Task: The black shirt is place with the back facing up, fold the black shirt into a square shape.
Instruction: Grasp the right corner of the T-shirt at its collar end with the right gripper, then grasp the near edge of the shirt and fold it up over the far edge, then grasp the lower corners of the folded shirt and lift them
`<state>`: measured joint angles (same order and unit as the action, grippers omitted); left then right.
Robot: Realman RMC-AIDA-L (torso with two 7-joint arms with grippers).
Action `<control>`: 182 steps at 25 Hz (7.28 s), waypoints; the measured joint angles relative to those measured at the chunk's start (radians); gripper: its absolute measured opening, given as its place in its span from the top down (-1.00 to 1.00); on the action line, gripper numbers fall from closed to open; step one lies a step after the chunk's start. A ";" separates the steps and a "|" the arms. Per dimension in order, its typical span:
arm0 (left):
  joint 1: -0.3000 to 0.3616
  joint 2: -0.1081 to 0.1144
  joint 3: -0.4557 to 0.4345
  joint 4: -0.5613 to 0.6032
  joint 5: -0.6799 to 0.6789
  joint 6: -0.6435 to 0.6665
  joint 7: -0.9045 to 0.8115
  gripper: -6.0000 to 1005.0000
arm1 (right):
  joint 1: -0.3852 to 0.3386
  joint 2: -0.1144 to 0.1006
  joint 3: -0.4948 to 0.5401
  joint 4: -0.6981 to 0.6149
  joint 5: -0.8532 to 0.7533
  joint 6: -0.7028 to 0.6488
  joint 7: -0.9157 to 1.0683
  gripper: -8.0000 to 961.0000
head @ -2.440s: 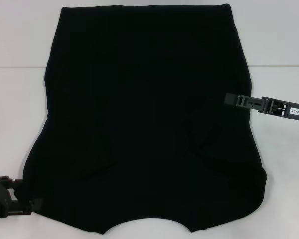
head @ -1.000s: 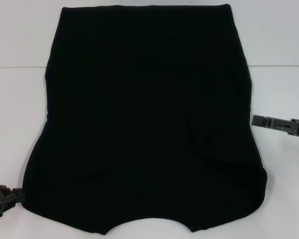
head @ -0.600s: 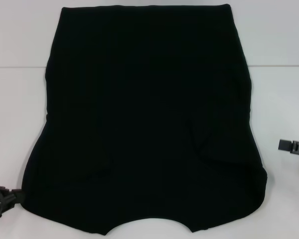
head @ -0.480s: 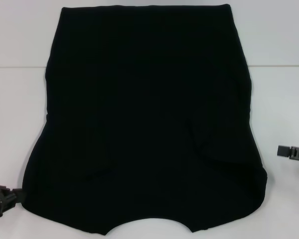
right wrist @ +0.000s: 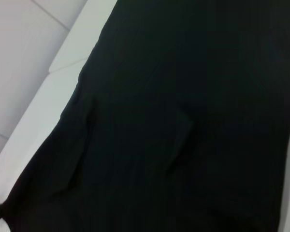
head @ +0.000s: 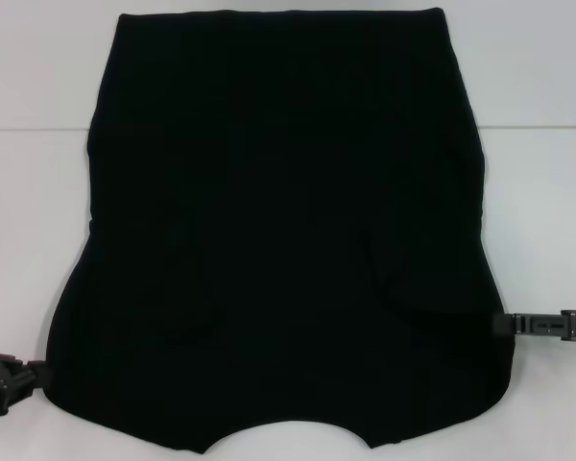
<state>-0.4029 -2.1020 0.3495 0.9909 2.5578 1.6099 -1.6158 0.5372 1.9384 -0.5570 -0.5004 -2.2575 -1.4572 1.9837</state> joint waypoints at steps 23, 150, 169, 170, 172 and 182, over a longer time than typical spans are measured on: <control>-0.014 0.002 0.000 -0.002 -0.001 -0.004 -0.001 0.88 | 0.000 0.016 -0.024 -0.001 -0.014 0.018 -0.002 0.47; -0.492 0.006 -0.040 -0.676 -0.467 -0.951 0.183 0.88 | 0.401 0.084 0.244 0.215 0.024 0.896 -0.319 0.62; -0.454 -0.021 0.069 -0.543 -0.469 -0.964 0.058 -0.18 | 0.368 0.114 0.243 0.116 0.100 0.885 -0.322 -0.40; -0.439 -0.021 0.069 -0.524 -0.469 -0.924 0.034 -0.25 | 0.361 0.110 0.243 0.115 0.101 0.868 -0.322 -0.42; -0.411 -0.018 0.070 -0.490 -0.467 -0.843 -0.005 -0.40 | 0.343 0.101 0.245 0.111 0.103 0.814 -0.322 -0.44; -0.208 -0.001 0.073 -0.279 -0.414 -0.365 -0.153 -0.77 | 0.164 0.054 0.246 0.067 0.211 0.373 -0.311 -0.44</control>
<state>-0.6113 -2.1032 0.4226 0.7123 2.1437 1.2447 -1.7689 0.7017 1.9926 -0.3108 -0.4339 -2.0462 -1.0843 1.6729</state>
